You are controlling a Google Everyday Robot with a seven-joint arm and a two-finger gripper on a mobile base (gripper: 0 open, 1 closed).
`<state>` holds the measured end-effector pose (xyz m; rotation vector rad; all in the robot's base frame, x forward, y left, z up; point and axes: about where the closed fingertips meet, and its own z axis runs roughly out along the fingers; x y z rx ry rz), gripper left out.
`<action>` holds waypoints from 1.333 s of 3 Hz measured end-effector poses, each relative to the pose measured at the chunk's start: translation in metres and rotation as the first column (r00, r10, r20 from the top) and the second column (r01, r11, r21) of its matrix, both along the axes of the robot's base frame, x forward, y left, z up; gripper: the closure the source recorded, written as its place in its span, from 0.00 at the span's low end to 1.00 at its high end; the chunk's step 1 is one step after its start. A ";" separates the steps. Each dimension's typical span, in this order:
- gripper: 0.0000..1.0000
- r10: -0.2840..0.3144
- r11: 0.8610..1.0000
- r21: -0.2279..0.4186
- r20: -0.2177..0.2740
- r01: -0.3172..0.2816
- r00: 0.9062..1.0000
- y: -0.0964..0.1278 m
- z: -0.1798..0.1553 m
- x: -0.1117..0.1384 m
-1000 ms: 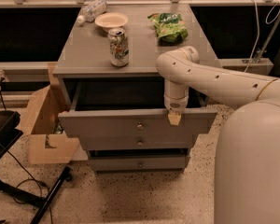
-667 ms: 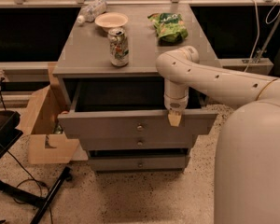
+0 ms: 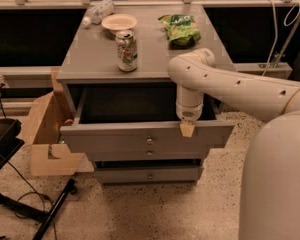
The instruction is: Open top drawer
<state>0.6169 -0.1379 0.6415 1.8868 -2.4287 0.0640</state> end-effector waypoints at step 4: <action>0.81 -0.031 1.000 -0.008 0.012 0.031 0.999 -0.005 0.009 -0.018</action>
Offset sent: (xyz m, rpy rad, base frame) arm -0.2947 -0.0783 0.2491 -0.1126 -0.2721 -0.5122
